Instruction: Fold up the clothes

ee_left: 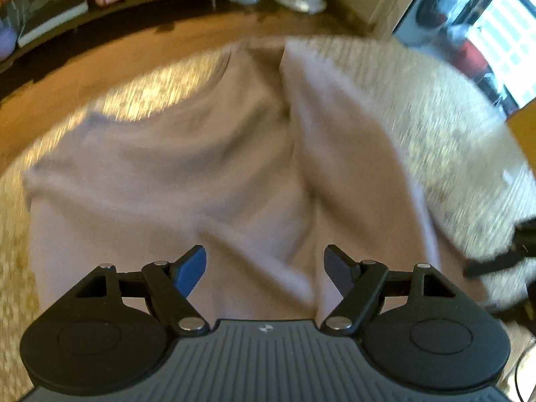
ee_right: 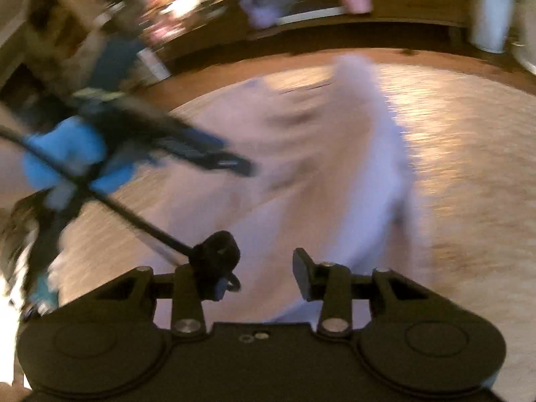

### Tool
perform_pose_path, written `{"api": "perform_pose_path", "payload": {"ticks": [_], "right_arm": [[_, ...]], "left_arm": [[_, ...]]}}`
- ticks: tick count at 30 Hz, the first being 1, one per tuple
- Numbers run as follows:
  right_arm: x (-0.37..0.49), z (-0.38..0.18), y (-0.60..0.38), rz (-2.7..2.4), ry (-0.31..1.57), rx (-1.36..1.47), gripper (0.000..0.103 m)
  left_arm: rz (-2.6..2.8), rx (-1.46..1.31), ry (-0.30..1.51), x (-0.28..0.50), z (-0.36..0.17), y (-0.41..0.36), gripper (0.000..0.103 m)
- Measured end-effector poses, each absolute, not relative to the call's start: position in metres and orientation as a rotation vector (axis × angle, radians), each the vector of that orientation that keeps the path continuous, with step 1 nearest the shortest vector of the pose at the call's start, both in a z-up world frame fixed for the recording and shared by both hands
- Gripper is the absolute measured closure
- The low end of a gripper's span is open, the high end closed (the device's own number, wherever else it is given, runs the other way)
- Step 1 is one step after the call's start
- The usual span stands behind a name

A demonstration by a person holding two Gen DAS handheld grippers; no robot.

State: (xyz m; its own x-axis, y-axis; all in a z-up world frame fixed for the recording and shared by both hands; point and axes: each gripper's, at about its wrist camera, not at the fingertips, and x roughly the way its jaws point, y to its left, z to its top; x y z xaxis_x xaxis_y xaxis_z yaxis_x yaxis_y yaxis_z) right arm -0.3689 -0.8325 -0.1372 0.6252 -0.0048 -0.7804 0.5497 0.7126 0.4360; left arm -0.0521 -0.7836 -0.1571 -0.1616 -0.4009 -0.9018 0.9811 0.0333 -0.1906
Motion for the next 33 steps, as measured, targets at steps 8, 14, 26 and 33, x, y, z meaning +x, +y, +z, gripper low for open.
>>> {"api": "perform_pose_path", "payload": {"ticks": [8, 14, 26, 33], "right_arm": [[-0.407, -0.172, -0.895, -0.275, 0.753, 1.141, 0.0], [-0.468, -0.158, -0.885, -0.096, 0.425, 1.446, 0.0], [-0.409, -0.167, -0.872, -0.445, 0.885, 0.584, 0.0], [-0.385, -0.182, -0.861, -0.498, 1.006, 0.292, 0.0]], "left_arm": [[-1.49, 0.807, 0.93, -0.078, -0.153, -0.84, 0.026], [-1.455, 0.837, 0.933, -0.066, -0.157, -0.827, 0.026], [-1.517, 0.796, 0.952, -0.085, -0.177, -0.848, 0.026], [-1.524, 0.67, 1.088, -0.083, -0.193, -0.876, 0.027]]}}
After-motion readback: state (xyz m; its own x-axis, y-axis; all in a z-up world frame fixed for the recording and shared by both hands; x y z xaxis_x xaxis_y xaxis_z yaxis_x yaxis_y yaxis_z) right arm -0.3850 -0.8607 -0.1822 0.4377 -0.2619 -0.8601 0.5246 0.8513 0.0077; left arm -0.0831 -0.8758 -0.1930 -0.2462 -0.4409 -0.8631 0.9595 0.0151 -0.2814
